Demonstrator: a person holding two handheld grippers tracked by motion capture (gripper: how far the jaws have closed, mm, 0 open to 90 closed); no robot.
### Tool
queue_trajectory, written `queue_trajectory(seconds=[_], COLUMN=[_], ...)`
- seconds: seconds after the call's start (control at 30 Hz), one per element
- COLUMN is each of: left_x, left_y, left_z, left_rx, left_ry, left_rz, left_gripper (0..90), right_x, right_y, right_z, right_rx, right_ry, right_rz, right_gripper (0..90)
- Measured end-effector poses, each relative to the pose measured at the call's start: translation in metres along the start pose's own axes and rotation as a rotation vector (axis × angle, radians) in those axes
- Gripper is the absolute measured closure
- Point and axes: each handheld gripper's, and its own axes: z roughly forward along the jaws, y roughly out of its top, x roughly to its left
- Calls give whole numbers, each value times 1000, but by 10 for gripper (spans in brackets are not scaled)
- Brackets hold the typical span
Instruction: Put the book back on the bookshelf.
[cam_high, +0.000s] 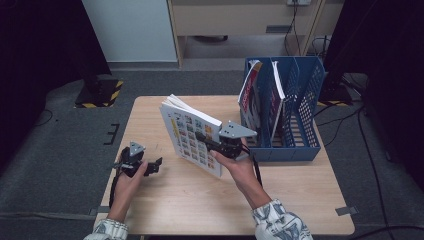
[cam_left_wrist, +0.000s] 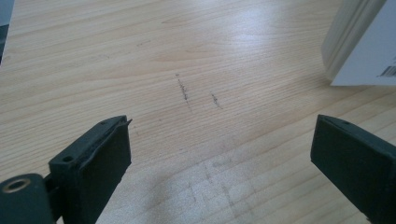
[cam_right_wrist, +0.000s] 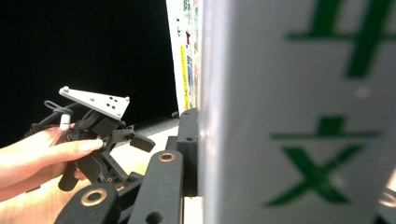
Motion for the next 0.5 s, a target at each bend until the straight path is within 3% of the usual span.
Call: queue_trajectory(seconds=[0.5], left_x=[-1], left_y=[-1], left_z=[1], left_rx=[18], left_ry=[14], left_rz=[23], left_gripper=[49], right_x=[2], right_y=[19], right_z=[-9], right_rx=[0], right_ry=[0], right_rz=[-8], right_gripper=[741])
